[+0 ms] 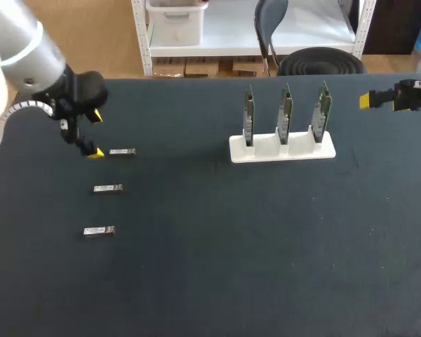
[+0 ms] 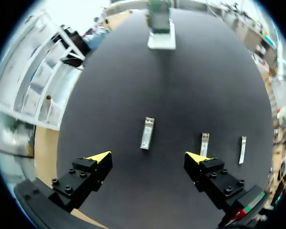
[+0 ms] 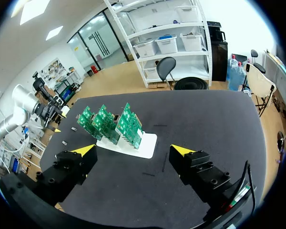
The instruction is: Pick up the optical module with the left hand, and insert it into the network port with the right hand.
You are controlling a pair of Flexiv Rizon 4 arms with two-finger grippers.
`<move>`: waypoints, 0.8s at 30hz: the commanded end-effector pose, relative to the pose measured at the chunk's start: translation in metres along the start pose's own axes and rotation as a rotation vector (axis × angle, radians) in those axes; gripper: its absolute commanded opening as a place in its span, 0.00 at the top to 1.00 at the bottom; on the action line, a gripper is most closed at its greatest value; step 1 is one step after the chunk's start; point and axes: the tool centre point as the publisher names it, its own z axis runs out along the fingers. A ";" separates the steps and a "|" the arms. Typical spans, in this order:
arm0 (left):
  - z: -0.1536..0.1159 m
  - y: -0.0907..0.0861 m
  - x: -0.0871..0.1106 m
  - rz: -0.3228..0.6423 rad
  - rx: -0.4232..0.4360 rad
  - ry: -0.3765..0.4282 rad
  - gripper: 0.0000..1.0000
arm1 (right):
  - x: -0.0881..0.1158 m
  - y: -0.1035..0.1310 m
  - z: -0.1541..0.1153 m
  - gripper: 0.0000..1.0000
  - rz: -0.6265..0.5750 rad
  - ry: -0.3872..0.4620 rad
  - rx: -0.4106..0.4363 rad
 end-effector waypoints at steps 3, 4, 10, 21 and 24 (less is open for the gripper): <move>0.015 -0.001 -0.006 0.076 0.009 0.161 0.00 | 0.000 0.000 0.000 0.00 0.000 0.000 0.000; 0.018 -0.002 -0.005 0.076 0.009 0.166 0.00 | 0.000 0.000 0.000 0.00 0.000 0.000 0.000; 0.035 -0.001 0.000 0.068 -0.028 0.207 0.00 | 0.000 0.000 0.000 0.00 0.000 0.000 0.000; 0.051 0.007 0.000 0.034 -0.037 0.212 0.00 | 0.000 0.000 0.000 0.00 0.000 0.000 0.000; 0.053 0.009 -0.003 0.037 -0.033 0.210 0.00 | 0.000 0.000 0.000 0.00 0.000 0.000 0.000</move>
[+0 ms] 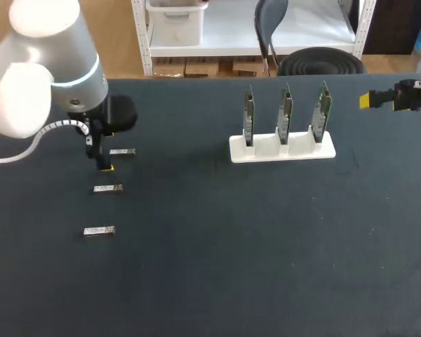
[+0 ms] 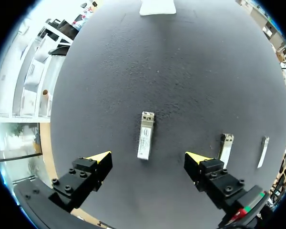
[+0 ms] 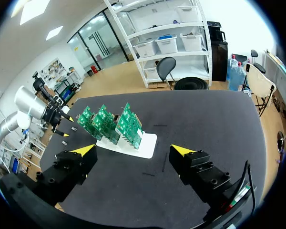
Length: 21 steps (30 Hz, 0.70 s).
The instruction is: Pick up the optical module with the left hand, and insert it into the network port with the right hand.
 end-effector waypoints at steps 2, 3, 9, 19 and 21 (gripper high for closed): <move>0.004 0.005 -0.005 0.009 0.020 0.008 0.00 | 0.000 0.000 0.000 0.00 0.000 0.000 0.000; 0.004 0.005 -0.005 0.016 0.033 0.014 0.00 | 0.000 0.000 0.000 0.00 0.000 0.000 0.000; 0.009 0.006 -0.005 0.025 0.063 0.042 0.00 | 0.000 0.000 0.000 0.00 0.000 0.000 0.000; 0.015 0.006 -0.005 -0.025 0.149 0.039 0.00 | 0.000 0.000 0.000 0.00 0.000 0.000 0.000; 0.015 0.006 -0.005 -0.035 0.173 0.030 0.00 | 0.000 0.000 0.000 0.00 0.000 0.000 0.000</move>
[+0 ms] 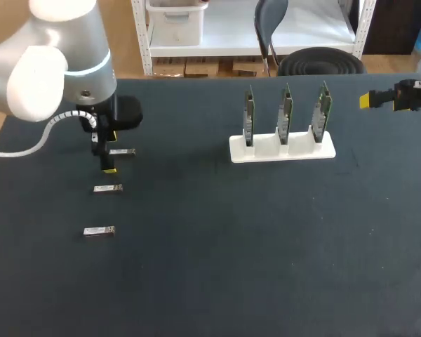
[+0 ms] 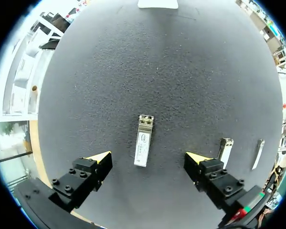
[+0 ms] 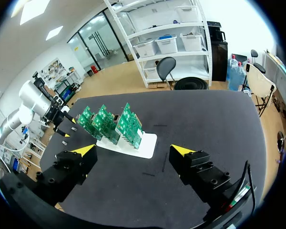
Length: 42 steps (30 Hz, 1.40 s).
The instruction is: Pick up the optical module with the left hand, and insert it into the network port with the right hand.
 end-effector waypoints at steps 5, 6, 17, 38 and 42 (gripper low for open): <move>0.004 0.010 -0.002 -0.008 0.052 -0.005 0.00 | 0.000 0.000 0.000 0.00 0.000 0.000 0.000; 0.005 0.011 -0.002 -0.008 0.052 -0.004 0.00 | 0.000 0.000 0.000 0.00 0.000 0.000 0.000; 0.011 0.009 0.001 -0.009 0.076 -0.002 1.00 | 0.000 0.000 0.000 0.00 0.000 0.000 0.000; -0.022 0.020 0.001 -0.323 0.083 -0.258 1.00 | 0.000 0.000 0.000 0.00 0.000 0.000 0.000; -0.063 0.041 -0.002 -0.535 0.032 -0.500 1.00 | 0.000 0.000 0.000 0.00 0.000 0.000 0.000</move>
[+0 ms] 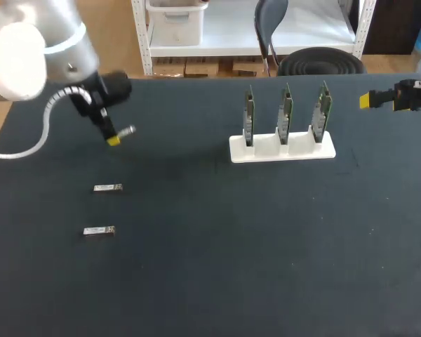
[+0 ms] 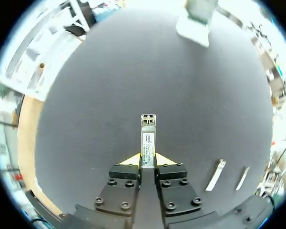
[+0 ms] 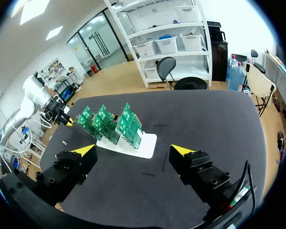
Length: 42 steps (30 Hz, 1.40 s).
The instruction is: Pick up the optical module with the left hand, and insert it into the network port with the right hand.
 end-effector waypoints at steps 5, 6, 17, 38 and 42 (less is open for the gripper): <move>-0.105 0.018 -0.026 -0.390 -0.136 -0.714 1.00 | 0.000 0.000 0.000 0.00 0.000 0.000 0.000; -0.119 0.017 -0.030 -0.404 -0.156 -0.792 1.00 | 0.000 0.000 0.000 0.00 0.000 0.000 0.000; -0.210 -0.021 -0.084 -0.364 -0.286 -1.236 1.00 | 0.000 0.000 0.000 0.00 0.000 0.000 0.000; -0.202 -0.078 -0.196 -0.047 0.071 -1.334 1.00 | 0.000 0.000 0.000 0.00 0.000 0.000 0.000; -0.193 -0.090 -0.214 0.028 0.194 -1.323 1.00 | 0.000 0.000 0.000 0.00 0.000 0.000 0.000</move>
